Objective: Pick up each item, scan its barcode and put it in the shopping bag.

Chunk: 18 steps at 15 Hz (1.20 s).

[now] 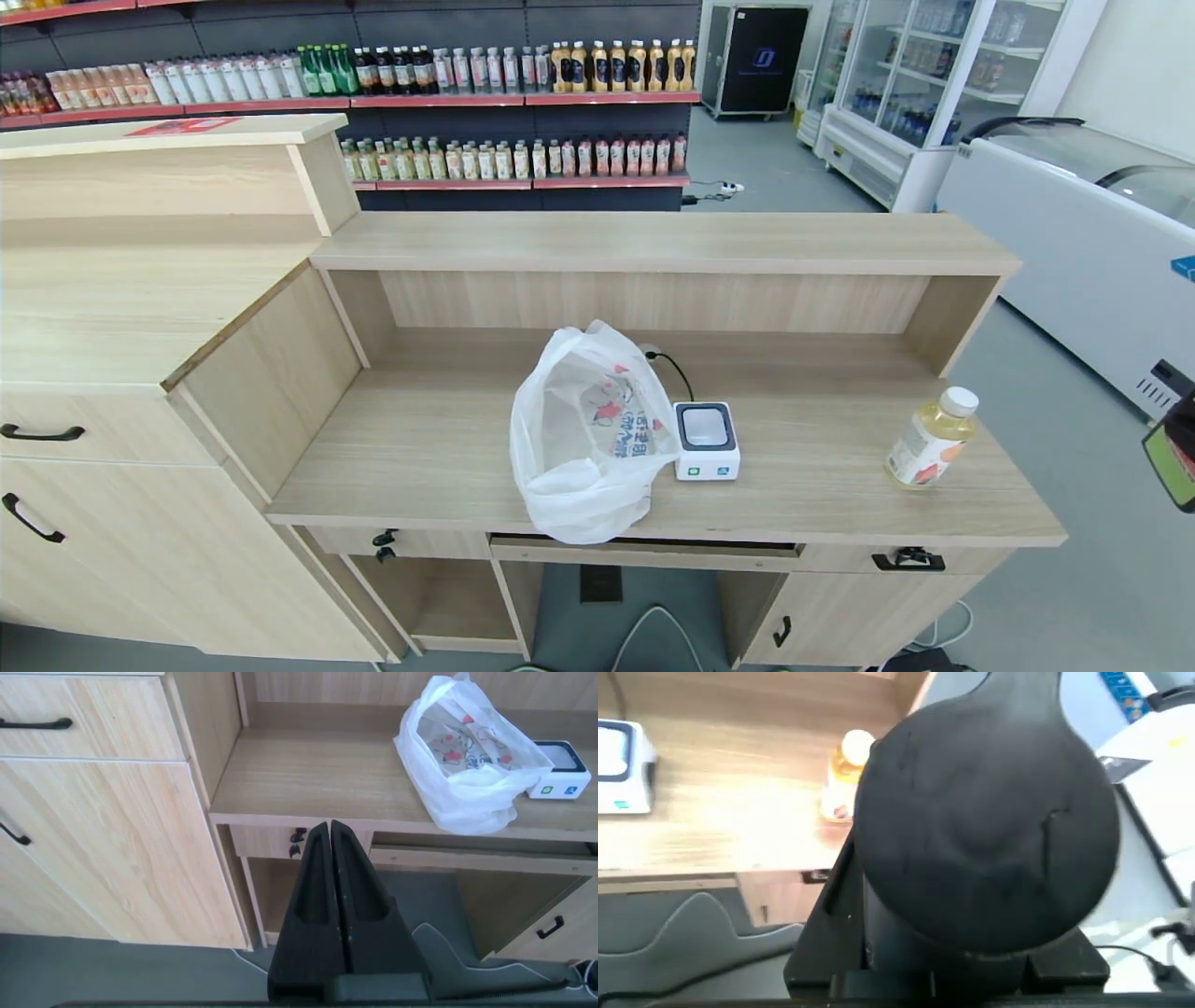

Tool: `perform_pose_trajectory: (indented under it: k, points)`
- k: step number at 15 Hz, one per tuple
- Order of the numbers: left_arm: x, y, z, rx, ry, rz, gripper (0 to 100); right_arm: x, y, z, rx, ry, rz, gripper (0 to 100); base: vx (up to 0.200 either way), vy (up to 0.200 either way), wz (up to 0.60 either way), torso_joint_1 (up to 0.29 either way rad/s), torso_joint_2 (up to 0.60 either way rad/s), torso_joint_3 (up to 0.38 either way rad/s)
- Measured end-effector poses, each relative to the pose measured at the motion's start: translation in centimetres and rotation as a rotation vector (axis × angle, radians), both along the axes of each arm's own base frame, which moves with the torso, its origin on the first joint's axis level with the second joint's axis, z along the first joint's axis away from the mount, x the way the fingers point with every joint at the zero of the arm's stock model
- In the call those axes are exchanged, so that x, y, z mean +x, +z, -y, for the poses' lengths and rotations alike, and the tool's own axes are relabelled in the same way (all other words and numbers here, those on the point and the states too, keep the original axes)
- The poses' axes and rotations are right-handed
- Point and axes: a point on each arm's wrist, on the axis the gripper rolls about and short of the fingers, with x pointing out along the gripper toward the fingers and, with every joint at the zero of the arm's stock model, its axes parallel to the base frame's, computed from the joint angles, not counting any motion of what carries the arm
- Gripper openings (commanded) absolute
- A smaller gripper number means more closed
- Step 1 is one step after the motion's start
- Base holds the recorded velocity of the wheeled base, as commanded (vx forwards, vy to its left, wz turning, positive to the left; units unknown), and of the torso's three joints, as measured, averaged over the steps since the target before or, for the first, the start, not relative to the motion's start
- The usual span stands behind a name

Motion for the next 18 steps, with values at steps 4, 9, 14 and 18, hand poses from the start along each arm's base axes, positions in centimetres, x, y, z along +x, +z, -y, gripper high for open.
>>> perform_pose_trajectory:
  k: [4, 9, 14, 18]
  points:
    - [0.0, 0.0, 0.0, 0.000, -0.001, 0.000, 0, -0.2, 0.9, -0.6, 0.070, 0.037, 0.061, 0, 0.000, 0.000, 0.60, 0.001, 0.00, 0.002]
    - [0.0, 0.0, 0.0, 0.000, 0.000, 0.000, 0, 2.5, 2.1, -0.6, 0.211, 0.029, 0.093, 0, 0.000, 0.000, 0.36, 0.004, 0.00, 0.002]
    - [0.0, 0.0, 0.0, 0.000, -0.001, 0.000, 0, 7.5, 0.0, 1.5, 0.641, 0.242, -0.011, 0, 0.000, 0.000, 0.00, 0.000, 0.00, 0.000]
    - [0.0, 0.0, 0.0, 0.000, 0.000, 0.000, 0, 11.3, -2.8, 5.0, 0.813, 0.313, -0.136, 0, 0.000, 0.000, 0.00, 0.000, 0.00, 0.000]
